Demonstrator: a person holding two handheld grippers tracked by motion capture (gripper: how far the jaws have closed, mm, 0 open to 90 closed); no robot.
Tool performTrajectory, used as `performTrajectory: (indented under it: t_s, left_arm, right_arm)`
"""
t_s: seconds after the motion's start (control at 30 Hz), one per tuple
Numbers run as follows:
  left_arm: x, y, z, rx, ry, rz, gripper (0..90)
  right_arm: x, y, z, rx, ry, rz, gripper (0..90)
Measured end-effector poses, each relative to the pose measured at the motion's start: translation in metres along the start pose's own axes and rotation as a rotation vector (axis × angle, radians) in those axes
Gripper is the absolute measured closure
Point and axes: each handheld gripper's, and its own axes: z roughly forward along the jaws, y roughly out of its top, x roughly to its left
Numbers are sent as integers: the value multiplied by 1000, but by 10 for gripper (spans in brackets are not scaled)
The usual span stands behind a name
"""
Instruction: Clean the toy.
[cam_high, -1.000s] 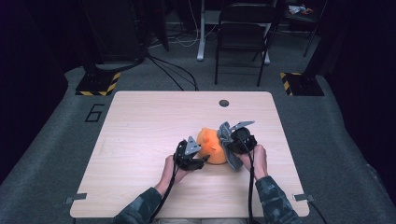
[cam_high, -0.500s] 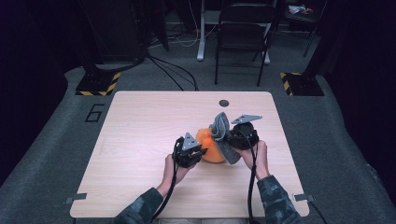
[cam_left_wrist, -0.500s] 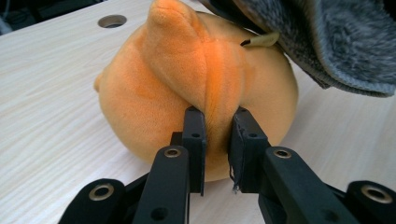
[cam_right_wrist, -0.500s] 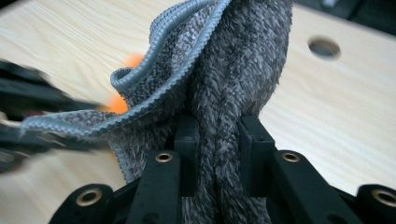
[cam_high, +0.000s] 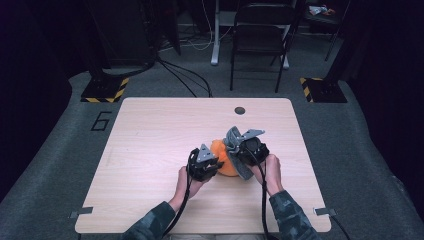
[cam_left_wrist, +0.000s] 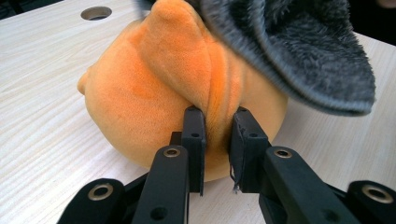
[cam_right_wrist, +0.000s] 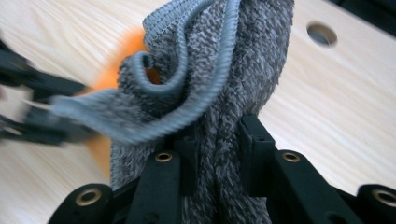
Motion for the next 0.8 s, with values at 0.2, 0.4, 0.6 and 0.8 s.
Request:
performTrajectory:
  t_s: [0.2,0.4,0.6,0.8]
  left_arm:
    - [1,-1,0,-8,-5,-4,771]
    - [3,-2,-1,-8,-16,-11,769]
    - [5,-2,-1,-21,-11,-19,766]
    - [7,-3,-2,-23,-7,-26,764]
  right_arm:
    - [-17,-13,11,61,-4,56,723]
    - [-32,-27,27,127,-16,100,723]
    - [-41,-38,40,202,-42,129,721]
    - [-46,-21,6,62,-23,141,721]
